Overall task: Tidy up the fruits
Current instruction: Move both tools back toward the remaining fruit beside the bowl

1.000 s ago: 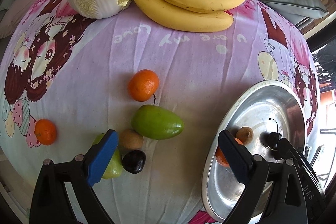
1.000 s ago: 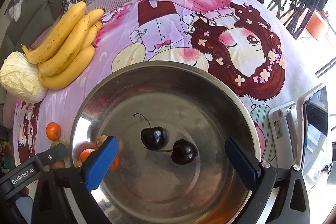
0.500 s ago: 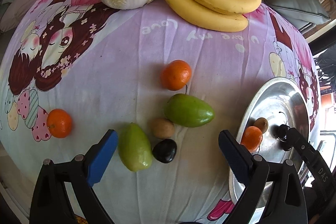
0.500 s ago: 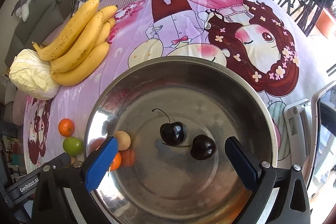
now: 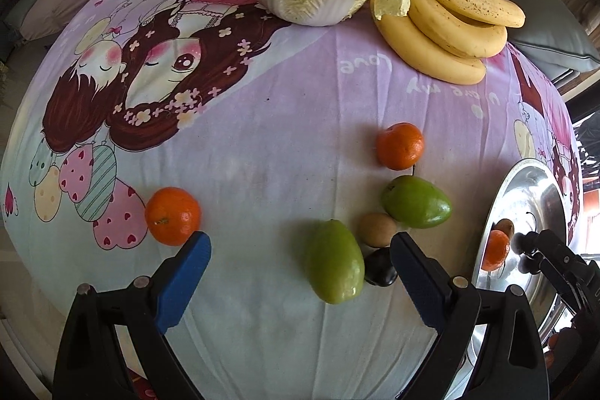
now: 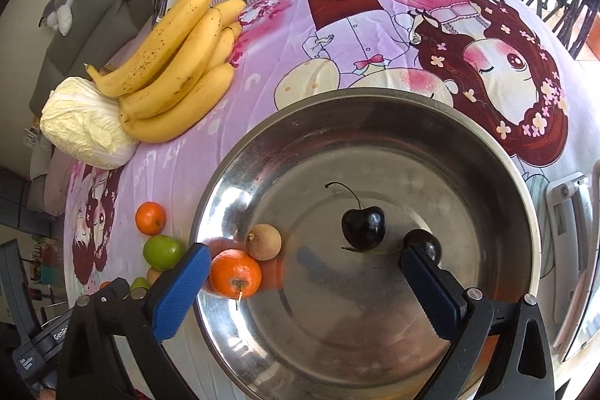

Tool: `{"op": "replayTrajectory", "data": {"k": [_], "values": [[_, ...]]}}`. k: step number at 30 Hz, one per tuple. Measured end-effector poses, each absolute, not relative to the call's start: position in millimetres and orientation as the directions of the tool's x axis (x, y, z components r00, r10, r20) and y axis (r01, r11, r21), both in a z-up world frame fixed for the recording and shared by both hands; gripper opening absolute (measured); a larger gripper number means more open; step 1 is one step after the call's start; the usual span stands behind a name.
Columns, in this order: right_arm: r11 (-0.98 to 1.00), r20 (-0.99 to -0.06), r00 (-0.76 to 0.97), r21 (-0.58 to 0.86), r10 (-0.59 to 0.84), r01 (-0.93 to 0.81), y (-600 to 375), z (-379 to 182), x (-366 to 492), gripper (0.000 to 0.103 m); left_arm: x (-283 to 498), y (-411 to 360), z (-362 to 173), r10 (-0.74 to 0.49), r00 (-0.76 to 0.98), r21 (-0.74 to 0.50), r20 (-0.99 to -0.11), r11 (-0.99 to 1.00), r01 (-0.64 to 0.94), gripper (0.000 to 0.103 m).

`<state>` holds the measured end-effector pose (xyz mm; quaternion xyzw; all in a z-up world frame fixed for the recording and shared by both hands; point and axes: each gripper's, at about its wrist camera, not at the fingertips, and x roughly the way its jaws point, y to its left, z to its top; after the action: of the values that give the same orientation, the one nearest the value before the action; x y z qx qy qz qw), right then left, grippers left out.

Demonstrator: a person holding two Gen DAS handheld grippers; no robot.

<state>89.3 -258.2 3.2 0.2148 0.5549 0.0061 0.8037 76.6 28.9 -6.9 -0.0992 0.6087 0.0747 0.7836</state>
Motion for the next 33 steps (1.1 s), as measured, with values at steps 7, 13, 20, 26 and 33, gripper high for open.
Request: {"op": "replayTrajectory", "data": {"k": [7, 13, 20, 26, 33], "values": [[0.927, -0.894, 0.392, 0.315, 0.216, 0.206, -246, 4, 90, 0.103, 86, 39, -11, -0.016, 0.254, -0.074, -0.967, 0.972, -0.222, 0.096], [0.926, -0.861, 0.441, 0.348, 0.254, 0.146, -231, 18, 86, 0.103, 86, 49, -5, -0.049, 0.266, -0.103, -0.963, 0.976, -0.194, 0.096], [0.942, -0.853, 0.442, 0.332, 0.278, 0.047, -192, 30, 84, 0.103, 86, 71, 5, -0.08, 0.286, -0.144, -0.955, 0.966, -0.212, 0.096], [0.955, -0.857, 0.431, 0.292, 0.285, -0.049, -151, 34, 81, 0.102, 85, 100, 0, -0.108, 0.283, -0.182, -0.953, 0.951, -0.251, 0.096], [0.955, -0.86, 0.415, 0.27, 0.298, -0.126, -111, 35, 76, 0.083, 80, 118, -4, -0.123, 0.293, -0.209, -0.948, 0.935, -0.285, 0.096]]}}
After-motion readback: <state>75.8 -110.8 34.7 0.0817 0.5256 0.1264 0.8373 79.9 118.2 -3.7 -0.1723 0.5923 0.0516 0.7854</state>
